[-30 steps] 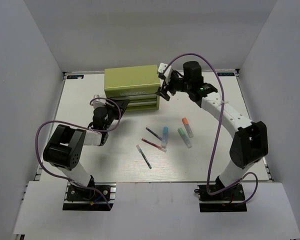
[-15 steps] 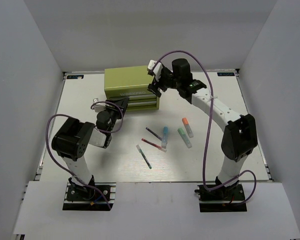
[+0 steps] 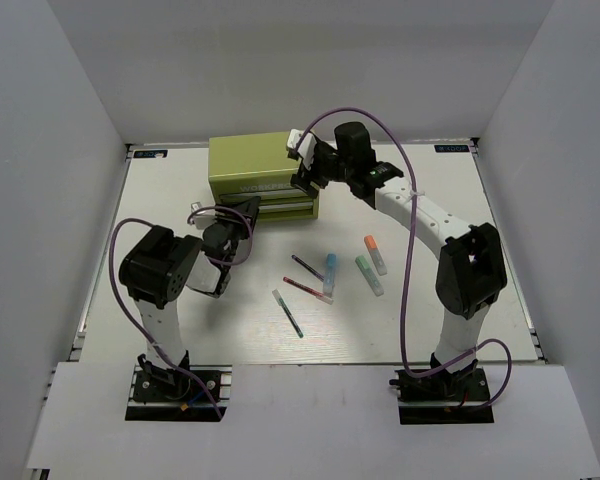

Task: Sort the stationery into containers
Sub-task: Open the drawer in the storage box, then pick up the pen from the center of the board, then place the pen in the drawer.

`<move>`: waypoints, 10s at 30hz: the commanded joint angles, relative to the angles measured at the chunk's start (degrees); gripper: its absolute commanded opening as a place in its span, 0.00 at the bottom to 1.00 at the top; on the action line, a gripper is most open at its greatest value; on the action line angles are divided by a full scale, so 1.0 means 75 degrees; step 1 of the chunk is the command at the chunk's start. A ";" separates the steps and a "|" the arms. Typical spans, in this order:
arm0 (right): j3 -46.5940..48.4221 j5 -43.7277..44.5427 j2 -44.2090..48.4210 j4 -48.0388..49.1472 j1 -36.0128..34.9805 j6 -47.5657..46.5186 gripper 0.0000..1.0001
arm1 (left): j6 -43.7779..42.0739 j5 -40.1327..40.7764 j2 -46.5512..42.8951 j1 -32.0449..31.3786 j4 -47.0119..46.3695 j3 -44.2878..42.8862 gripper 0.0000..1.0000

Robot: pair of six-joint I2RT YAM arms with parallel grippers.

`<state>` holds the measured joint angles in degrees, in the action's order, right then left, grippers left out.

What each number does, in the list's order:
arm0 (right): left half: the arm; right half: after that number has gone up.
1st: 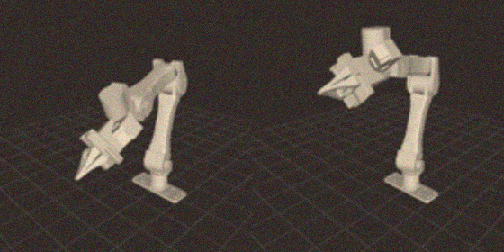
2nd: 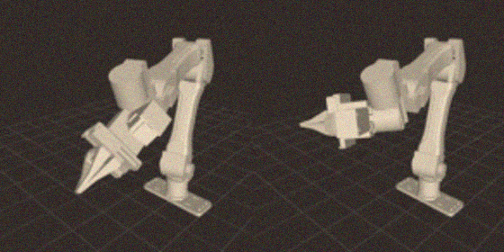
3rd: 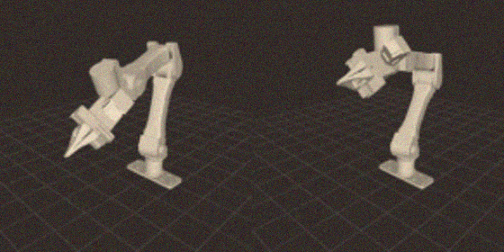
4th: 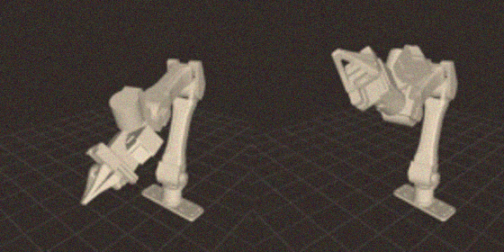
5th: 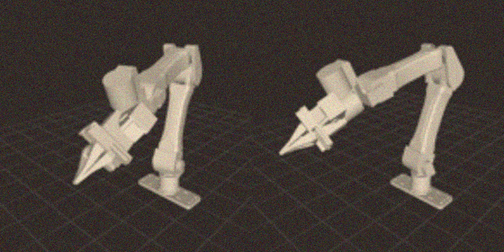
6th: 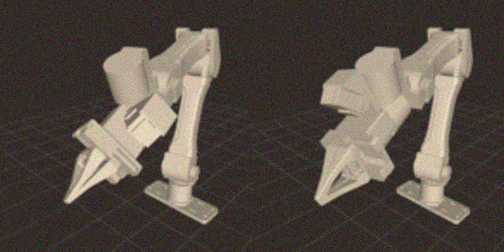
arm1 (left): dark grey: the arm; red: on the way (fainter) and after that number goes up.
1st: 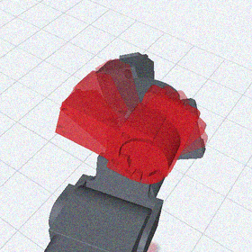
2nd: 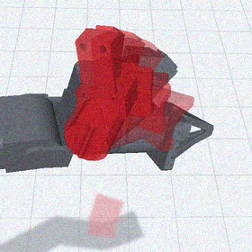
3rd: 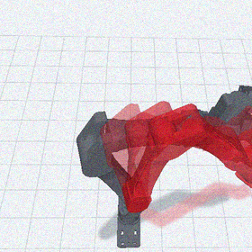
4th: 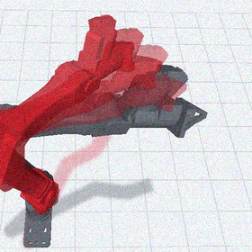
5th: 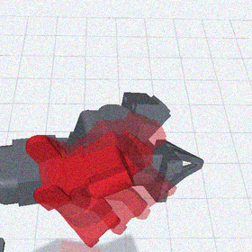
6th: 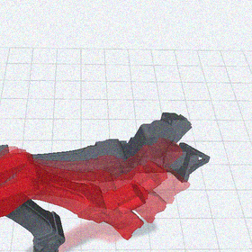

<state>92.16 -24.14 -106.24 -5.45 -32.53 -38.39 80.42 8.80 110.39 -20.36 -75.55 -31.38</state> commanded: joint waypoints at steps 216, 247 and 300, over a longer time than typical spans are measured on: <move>-0.3252 0.0642 0.2610 -0.2085 0.1630 0.2094 0.32 | -0.3339 -0.0143 -0.8425 -0.1938 0.9411 0.0612 0.99; -0.4097 0.2023 0.0618 -0.1898 0.2135 0.3173 0.63 | -0.5273 -0.0763 -0.6715 -0.2113 1.2909 -0.1688 0.99; 0.2606 -0.2196 -0.1737 -0.2565 -0.0162 -0.2241 0.22 | -0.5567 -0.1982 -0.6047 -0.2113 1.2183 -0.1852 0.99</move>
<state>108.33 -42.35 -118.54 -28.34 -33.56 -55.70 39.42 -5.28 66.30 -35.99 16.23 -43.51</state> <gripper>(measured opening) 0.319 0.983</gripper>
